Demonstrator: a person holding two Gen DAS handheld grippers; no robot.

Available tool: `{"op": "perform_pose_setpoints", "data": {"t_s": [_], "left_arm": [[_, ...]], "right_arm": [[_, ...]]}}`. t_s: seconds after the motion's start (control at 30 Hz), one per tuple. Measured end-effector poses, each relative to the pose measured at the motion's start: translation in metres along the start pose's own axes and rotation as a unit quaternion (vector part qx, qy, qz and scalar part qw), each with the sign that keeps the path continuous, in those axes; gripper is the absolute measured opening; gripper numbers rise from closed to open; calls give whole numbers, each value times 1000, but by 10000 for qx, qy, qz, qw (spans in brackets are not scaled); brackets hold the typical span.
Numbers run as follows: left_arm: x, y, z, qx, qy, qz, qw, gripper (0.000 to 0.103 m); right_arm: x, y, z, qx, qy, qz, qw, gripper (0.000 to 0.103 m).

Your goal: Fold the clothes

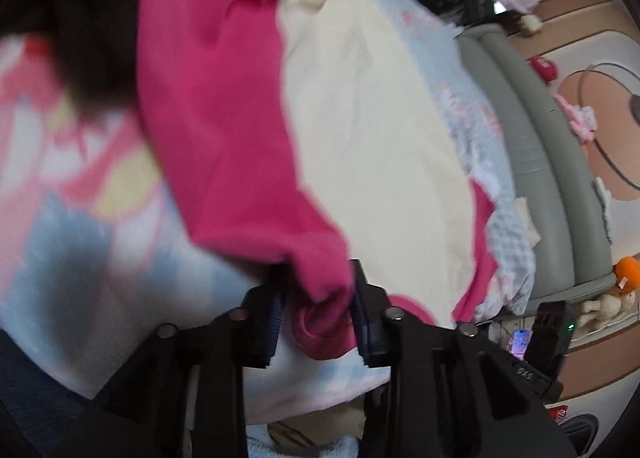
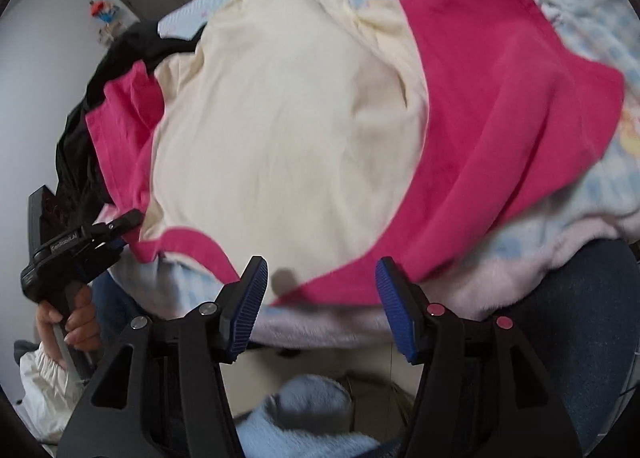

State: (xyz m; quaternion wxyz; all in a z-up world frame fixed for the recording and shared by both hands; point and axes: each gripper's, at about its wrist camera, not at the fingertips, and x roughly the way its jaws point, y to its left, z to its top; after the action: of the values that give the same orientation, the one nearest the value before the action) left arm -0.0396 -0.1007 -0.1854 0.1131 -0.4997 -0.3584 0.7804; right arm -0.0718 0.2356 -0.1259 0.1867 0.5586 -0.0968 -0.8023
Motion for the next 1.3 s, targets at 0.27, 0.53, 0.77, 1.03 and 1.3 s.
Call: {"op": "perform_pose_setpoints", "data": {"t_s": [0.27,0.53,0.77,1.03,1.3], "left_arm": [[-23,-20,-11,-62,-344,-650,9973,11],[-53,-42,-1,146,-590,-999,9931,11],[-21,-7,-12,-98,-80,-394,9991,11],[-12,-1,-20,-117,54,-93,9999,11],[-26,-32,-18,88,-102,-628,9979,11]], "right_arm": [[14,22,-8,-703,588,-219,9956,59],[13,16,8,-362,-57,498,9981,59],[11,13,25,-101,-775,1205,9896,70],[32,5,11,-48,-534,1347,9894,23],[-17,-5,9,30,-876,1762,9804,13]]}}
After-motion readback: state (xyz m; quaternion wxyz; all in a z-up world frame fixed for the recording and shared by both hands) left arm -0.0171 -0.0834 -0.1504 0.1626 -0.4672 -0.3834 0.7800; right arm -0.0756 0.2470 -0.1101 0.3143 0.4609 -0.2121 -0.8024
